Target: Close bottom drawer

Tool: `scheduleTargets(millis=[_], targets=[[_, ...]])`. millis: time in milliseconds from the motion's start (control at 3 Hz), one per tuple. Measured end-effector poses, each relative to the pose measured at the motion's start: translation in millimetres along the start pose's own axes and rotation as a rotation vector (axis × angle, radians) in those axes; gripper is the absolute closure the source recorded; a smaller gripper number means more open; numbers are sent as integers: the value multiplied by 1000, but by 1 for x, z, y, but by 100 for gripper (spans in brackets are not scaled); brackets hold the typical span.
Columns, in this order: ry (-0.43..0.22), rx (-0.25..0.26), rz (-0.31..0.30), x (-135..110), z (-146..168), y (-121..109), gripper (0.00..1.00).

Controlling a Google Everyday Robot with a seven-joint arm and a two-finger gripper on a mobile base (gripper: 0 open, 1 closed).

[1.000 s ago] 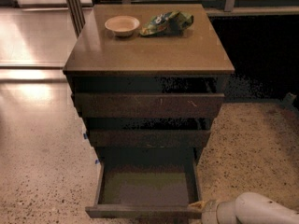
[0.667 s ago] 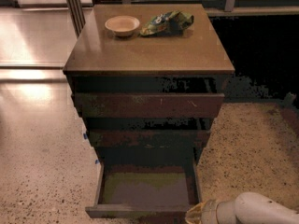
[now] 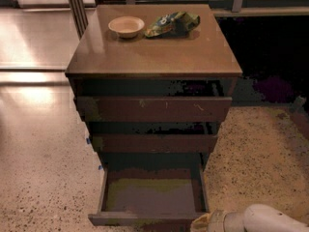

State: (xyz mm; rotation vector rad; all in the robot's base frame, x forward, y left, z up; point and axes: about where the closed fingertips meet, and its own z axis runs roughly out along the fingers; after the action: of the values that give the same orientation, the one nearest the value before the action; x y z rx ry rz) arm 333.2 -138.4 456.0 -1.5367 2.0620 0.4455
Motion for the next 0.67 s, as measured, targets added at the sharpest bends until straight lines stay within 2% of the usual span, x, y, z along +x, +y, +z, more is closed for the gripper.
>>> scheduleTargets(millis=[333,667], targets=[[-81,0,-41,16,39,-1,100],[-132,-28,-62,30,92,8,100]])
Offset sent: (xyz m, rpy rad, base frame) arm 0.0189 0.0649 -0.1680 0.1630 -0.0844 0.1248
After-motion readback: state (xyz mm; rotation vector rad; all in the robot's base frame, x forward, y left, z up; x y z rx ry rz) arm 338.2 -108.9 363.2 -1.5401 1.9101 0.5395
